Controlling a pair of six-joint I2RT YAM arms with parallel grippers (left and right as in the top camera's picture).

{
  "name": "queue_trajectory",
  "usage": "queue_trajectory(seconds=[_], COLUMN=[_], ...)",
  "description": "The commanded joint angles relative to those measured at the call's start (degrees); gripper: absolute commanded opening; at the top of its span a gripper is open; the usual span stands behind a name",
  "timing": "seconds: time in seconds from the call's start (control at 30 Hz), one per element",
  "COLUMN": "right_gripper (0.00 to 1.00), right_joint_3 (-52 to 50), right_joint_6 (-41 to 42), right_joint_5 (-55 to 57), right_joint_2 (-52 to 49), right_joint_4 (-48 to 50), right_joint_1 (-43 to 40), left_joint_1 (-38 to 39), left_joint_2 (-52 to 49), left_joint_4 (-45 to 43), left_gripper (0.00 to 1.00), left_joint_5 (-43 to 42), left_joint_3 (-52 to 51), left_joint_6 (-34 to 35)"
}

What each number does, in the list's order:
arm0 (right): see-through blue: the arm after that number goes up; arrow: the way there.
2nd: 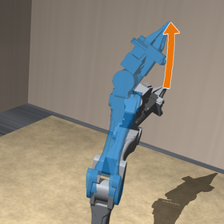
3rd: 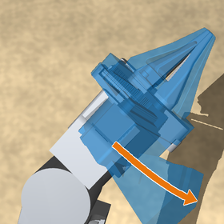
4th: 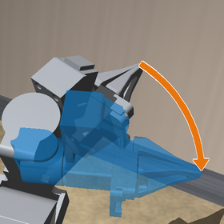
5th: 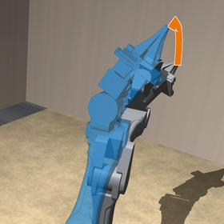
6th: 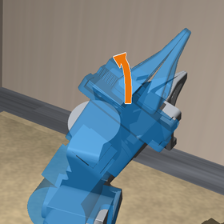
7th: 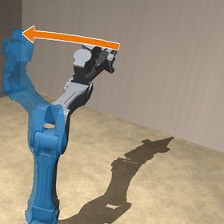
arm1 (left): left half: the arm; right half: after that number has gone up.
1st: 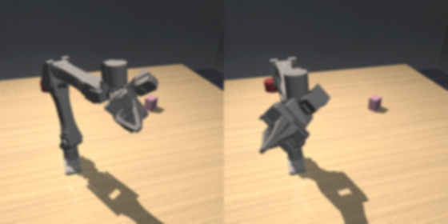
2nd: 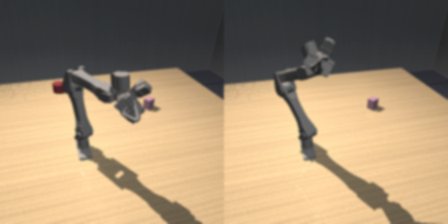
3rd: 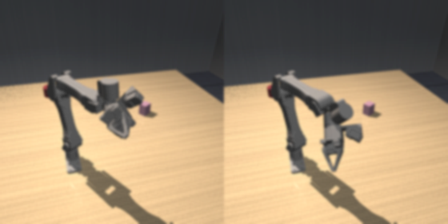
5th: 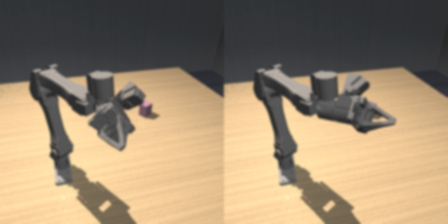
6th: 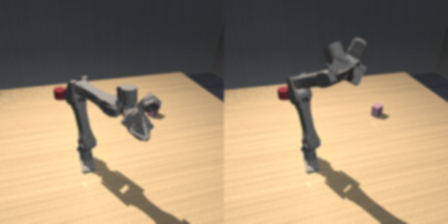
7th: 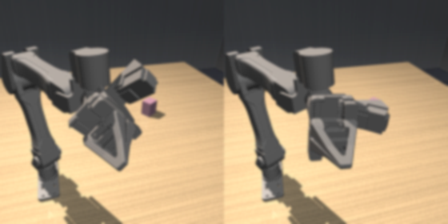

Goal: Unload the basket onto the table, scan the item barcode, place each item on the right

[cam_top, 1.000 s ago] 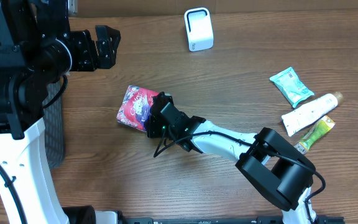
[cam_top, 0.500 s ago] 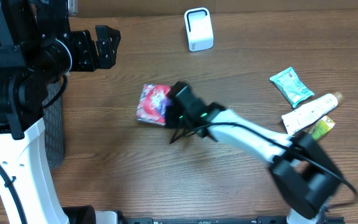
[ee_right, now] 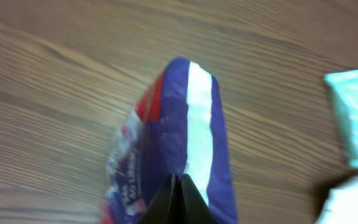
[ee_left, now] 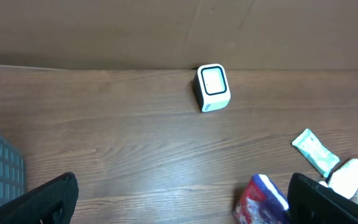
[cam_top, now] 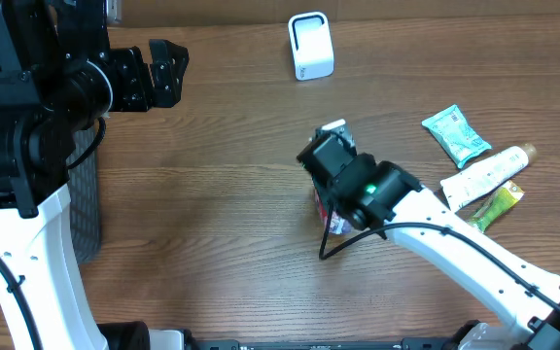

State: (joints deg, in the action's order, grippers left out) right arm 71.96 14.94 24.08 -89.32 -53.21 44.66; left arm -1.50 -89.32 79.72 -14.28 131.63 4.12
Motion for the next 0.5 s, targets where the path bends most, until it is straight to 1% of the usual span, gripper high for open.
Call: queue_trajectory(seconds=[0.0,0.13,0.33,0.4,0.43,0.47], right_gripper=[0.04,0.04,0.04,0.23,0.4,0.5], right_joint_3=[0.1,0.1,0.1,0.1,0.1,0.1], right_joint_6=[-1.6,-1.5,-1.5,-1.5,-1.5,-1.5], right_joint_5=[6.1,4.7,0.0,-3.5,-5.7,-7.4], right_joint_2=[-1.9,-5.0,-7.8,-8.1,-8.1,-8.1], right_joint_4=[-0.1,3.1,12.0,15.3,17.0,18.5], right_joint_1=[2.2,6.0,11.4,12.6,13.0,13.3], left_joint_1=[0.0,0.0,0.0,0.0,0.0,0.0], left_joint_2=[-0.4,-0.4,-0.4,-0.4,-0.4,-0.4], left_joint_4=[-0.2,-0.2,-0.2,-0.2,-0.2,-0.2], left_gripper=[1.0,0.99,1.0,1.0,1.0,1.0], left_joint_5=[0.1,0.1,0.1,0.1,0.1,0.1], left_joint_3=[0.6,0.6,0.6,0.6,0.6,0.6], left_joint_6=[-0.9,-0.9,-0.9,-0.9,-0.9,-0.9])
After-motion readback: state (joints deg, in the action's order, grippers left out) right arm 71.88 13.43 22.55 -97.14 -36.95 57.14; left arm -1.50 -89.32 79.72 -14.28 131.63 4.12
